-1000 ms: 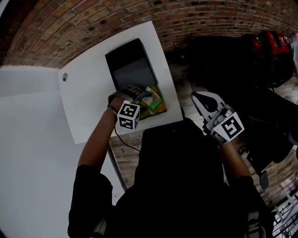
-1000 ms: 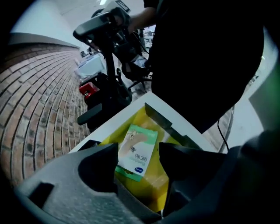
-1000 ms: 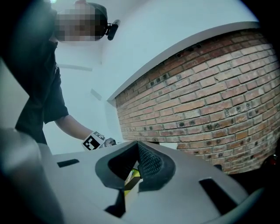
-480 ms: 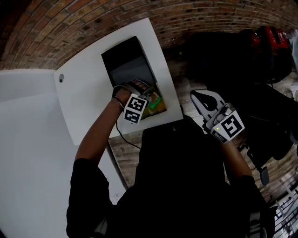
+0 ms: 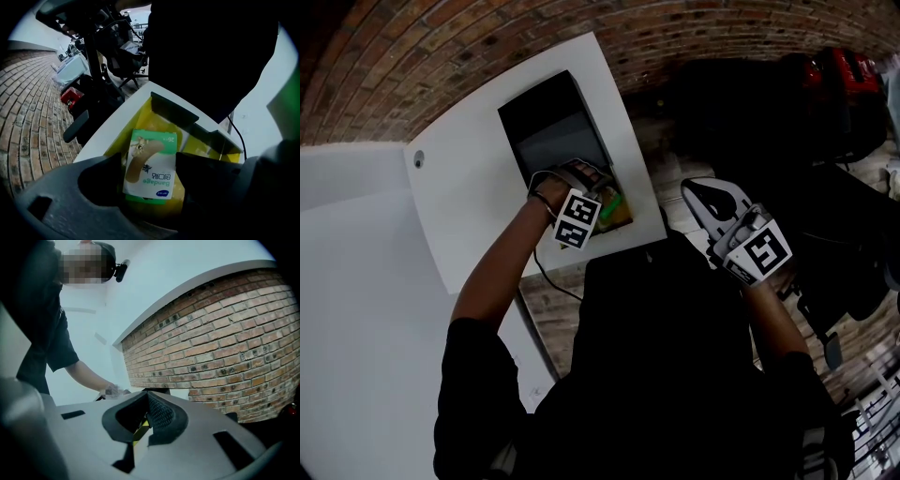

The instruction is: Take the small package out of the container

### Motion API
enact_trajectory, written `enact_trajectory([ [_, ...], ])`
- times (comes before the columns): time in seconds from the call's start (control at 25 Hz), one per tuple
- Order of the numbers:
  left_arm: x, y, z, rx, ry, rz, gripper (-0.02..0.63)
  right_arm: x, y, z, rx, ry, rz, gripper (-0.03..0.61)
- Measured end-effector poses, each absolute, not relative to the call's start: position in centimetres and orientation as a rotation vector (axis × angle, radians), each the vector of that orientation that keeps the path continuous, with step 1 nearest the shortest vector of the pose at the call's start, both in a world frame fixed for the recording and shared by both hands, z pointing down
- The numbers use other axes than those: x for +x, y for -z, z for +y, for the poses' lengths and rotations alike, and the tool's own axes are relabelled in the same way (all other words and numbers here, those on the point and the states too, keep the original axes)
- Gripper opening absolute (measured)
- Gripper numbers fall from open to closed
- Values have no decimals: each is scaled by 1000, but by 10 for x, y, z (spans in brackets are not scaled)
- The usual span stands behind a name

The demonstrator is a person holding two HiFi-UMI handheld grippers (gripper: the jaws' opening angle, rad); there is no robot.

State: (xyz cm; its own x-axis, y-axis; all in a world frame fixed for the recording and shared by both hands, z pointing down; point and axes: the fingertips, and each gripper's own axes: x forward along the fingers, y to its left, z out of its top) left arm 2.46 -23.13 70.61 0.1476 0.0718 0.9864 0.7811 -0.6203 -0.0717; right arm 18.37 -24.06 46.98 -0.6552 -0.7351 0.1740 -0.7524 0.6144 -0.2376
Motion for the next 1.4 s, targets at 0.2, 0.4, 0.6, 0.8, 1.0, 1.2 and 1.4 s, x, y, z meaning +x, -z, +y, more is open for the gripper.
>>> enact_trajectory([
  [0.2, 24, -708, -231, -1805, 1537, -825, 348, 182, -468, -241, 1277, -462, -2785, 6],
  [0.4, 24, -709, -231, -1782, 1549, -833, 347, 183, -472, -242, 1285, -456, -2775, 6],
  [0.6, 24, -709, -230, -1770, 1576, -846, 337, 183, -471, -240, 1279, -451, -2779, 6],
  [0.8, 23, -707, -227, -1803, 1588, -839, 333, 181, -473, -239, 1273, -445, -2781, 6],
  [1.0, 22, -696, -225, -1867, 1596, -795, 331, 178, -471, -240, 1268, -433, -2794, 6],
  [1.2, 21, -678, -223, -1961, 1575, -724, 331, 175, -466, -241, 1278, -417, -2799, 6],
  [1.4, 23, -649, -222, -2124, 1531, -609, 331, 175, -459, -241, 1268, -383, -2813, 6],
])
